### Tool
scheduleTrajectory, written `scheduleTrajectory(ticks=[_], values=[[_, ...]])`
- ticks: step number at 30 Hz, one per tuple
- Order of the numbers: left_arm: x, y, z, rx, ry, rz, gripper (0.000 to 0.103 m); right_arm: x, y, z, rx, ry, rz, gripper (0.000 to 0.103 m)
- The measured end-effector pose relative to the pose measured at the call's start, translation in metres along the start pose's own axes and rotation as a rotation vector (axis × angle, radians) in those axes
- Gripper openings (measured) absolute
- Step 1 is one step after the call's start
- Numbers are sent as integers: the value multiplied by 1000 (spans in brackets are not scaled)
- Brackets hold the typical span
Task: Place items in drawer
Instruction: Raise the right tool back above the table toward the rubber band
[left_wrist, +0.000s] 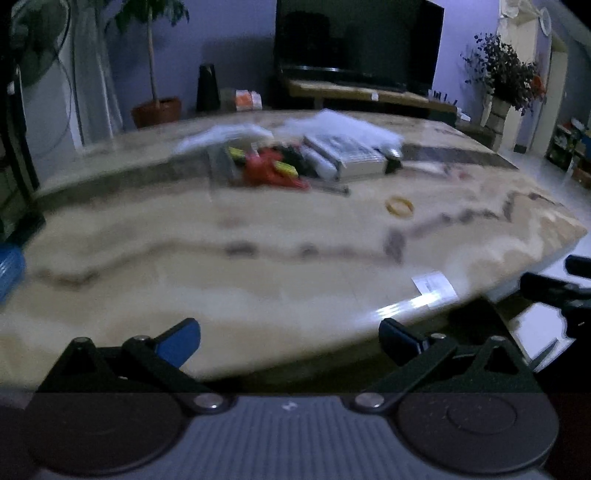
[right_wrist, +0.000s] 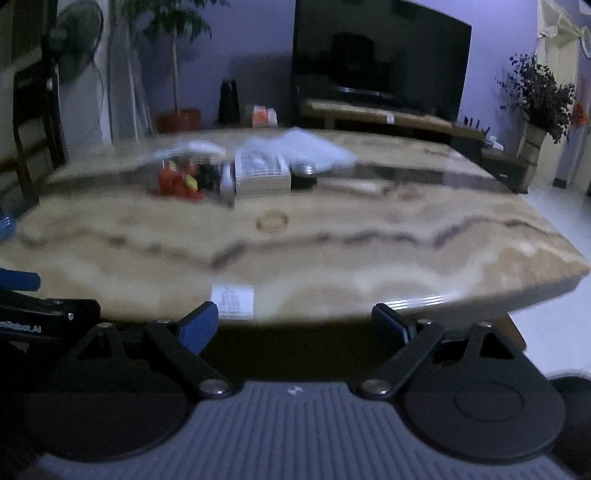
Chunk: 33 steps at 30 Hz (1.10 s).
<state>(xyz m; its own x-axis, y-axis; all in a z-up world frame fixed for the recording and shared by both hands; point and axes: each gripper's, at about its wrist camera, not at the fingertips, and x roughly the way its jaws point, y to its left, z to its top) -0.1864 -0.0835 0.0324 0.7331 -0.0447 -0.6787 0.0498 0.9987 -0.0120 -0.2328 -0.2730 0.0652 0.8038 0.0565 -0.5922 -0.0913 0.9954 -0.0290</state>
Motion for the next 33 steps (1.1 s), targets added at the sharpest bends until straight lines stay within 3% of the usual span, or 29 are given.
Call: scheduleTrajectory(ticks=[7,11,13,16,20,26,33], values=[[33,46,55,-25,-56,92,102,23,-6,57,-68,-77,-43,91],[57,64,79,-26,-64,103,102,41,-5,86,-163,-142,-79,91],[70,73,86,-31,-73,116,102,54,-10,96,-164,-153,-53,91],[89,87,96,-38,-87,137,102,75,-22,107,-99,-134,-12,91],[112,99,101,-27,-95,149,102,107,-31,112,-59,-88,-26,91],[138,91,101,70,-69,137,102,149,-36,109,-10,14,-25,91],[155,84,101,136,-70,101,102,160,-39,111,8,34,-2,91]])
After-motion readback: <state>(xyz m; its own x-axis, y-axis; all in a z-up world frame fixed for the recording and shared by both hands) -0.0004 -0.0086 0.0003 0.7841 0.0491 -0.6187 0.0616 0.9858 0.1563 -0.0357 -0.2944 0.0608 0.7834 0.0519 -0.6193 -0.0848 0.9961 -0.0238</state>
